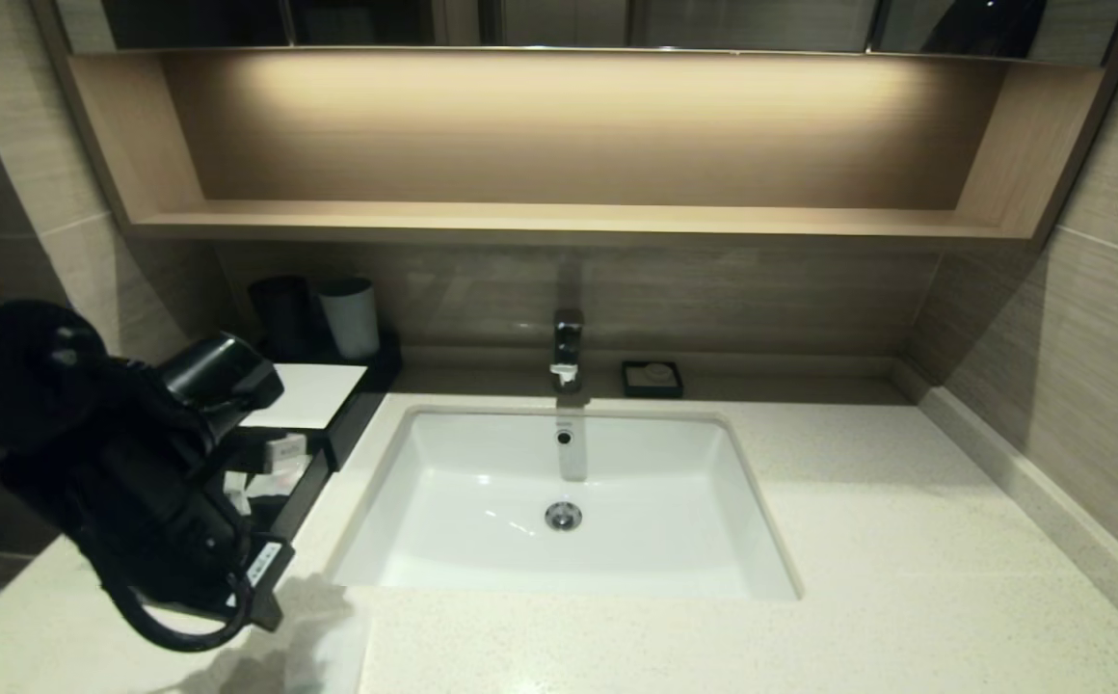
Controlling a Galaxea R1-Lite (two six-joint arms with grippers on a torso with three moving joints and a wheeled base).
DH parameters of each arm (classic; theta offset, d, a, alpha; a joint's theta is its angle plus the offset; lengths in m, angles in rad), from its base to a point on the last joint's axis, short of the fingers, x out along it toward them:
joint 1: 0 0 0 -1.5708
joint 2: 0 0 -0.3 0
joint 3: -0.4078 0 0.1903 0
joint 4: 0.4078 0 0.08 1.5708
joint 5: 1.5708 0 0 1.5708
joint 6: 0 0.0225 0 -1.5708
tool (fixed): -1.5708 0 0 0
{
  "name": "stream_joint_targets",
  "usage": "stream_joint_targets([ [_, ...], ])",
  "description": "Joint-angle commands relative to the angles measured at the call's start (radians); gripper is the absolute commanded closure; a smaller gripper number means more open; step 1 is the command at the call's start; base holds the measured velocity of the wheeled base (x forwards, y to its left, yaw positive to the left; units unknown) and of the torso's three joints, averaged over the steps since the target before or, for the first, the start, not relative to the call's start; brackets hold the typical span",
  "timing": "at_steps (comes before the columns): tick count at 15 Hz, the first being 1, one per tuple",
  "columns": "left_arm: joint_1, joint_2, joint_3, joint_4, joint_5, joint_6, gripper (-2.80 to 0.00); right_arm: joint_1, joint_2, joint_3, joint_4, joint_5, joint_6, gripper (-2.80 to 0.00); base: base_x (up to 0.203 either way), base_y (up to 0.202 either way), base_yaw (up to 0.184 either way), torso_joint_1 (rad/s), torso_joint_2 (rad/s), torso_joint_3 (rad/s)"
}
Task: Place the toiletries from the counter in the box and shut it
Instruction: Pick up the bathroom toiletry
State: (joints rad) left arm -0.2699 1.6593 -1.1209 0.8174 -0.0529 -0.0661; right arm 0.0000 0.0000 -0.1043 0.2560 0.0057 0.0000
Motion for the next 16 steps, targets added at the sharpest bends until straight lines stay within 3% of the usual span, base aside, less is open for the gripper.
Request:
stream_joint_targets([
  [1, -0.016, 0.053, 0.041, -0.085, 0.001, 0.005, -2.80, 0.001, 0.000, 0.000, 0.002, 0.000, 0.000, 0.00, 0.000, 0.000, 0.000, 0.000, 0.00, 0.000],
  [16, -0.071, 0.173, 0.063, -0.046, -0.001, -0.044, -2.80, 0.000, 0.000, 0.000, 0.002, -0.001, 0.000, 0.00, 0.000, 0.000, 0.000, 0.000, 0.00, 0.000],
])
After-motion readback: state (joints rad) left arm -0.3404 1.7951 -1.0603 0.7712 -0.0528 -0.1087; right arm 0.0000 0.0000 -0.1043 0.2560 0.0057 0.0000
